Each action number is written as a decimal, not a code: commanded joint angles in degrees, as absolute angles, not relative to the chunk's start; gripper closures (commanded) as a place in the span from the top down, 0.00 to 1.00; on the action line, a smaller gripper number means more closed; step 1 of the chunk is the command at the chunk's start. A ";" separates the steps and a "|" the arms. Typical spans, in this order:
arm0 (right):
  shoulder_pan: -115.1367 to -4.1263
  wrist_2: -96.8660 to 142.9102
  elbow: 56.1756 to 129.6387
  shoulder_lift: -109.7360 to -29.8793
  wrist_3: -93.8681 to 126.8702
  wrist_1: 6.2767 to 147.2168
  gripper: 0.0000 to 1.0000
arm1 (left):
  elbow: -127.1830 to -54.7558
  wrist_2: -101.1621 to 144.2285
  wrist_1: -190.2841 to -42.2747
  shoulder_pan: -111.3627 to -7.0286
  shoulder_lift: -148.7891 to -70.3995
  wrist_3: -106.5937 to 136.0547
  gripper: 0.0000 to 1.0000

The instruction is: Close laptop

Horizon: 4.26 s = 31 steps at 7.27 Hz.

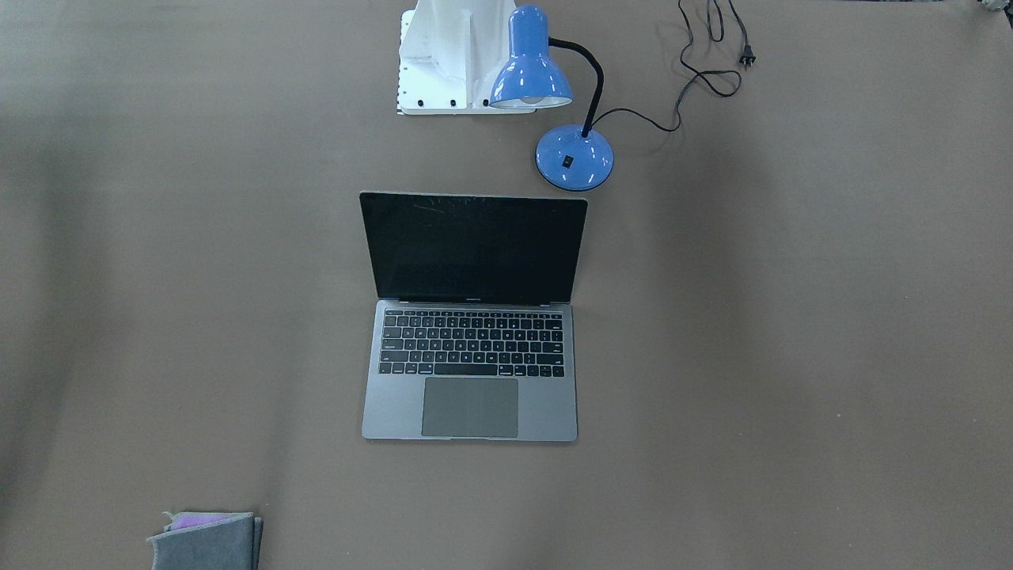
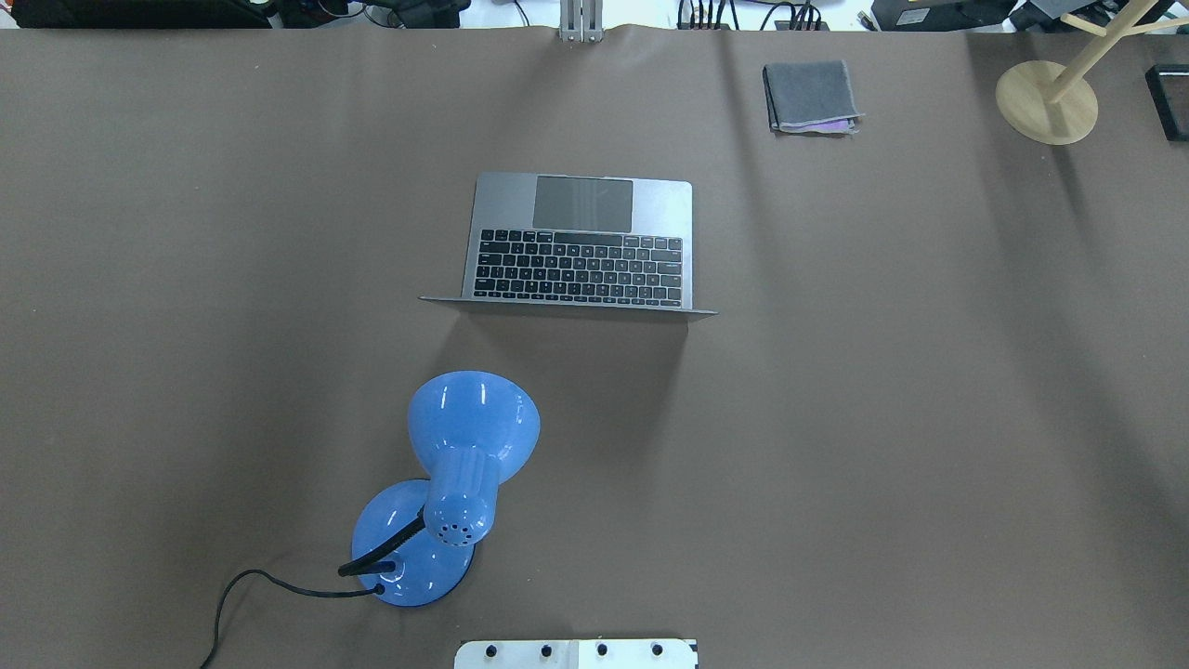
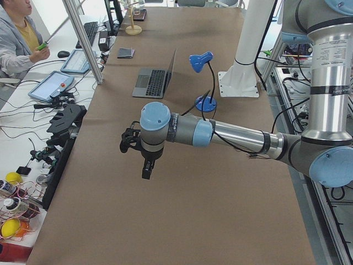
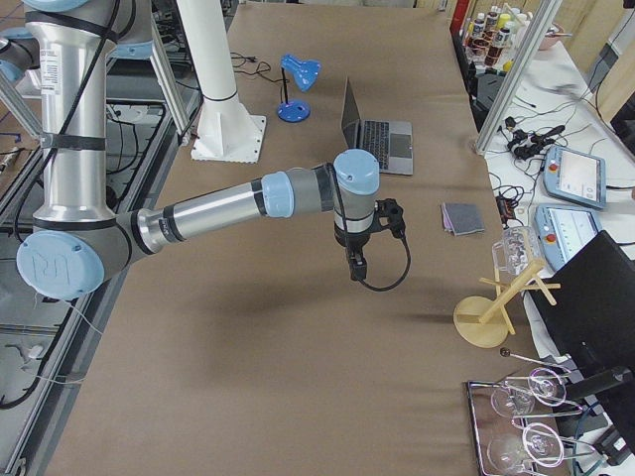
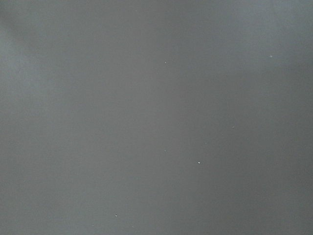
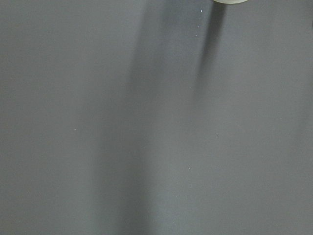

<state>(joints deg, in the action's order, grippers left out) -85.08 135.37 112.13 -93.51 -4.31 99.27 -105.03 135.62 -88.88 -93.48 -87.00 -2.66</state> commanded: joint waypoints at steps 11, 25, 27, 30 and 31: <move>-85.08 132.63 111.53 -97.91 -4.31 99.76 1.00 | -106.08 136.41 -91.05 -92.72 -84.64 1.93 0.98; -34.03 117.80 128.33 -72.53 77.86 91.76 0.00 | -120.26 119.73 -90.44 -38.60 -112.38 79.44 0.00; -33.57 116.98 125.34 -69.45 77.87 91.58 0.00 | -117.70 117.01 -90.44 -35.78 -115.91 80.68 0.00; -33.66 114.09 120.60 -65.40 77.70 91.49 0.00 | -114.35 115.58 -90.53 -35.07 -118.73 80.68 0.00; -34.10 113.47 119.80 -64.61 77.70 91.49 0.00 | -114.35 114.97 -90.61 -35.07 -118.83 80.60 0.00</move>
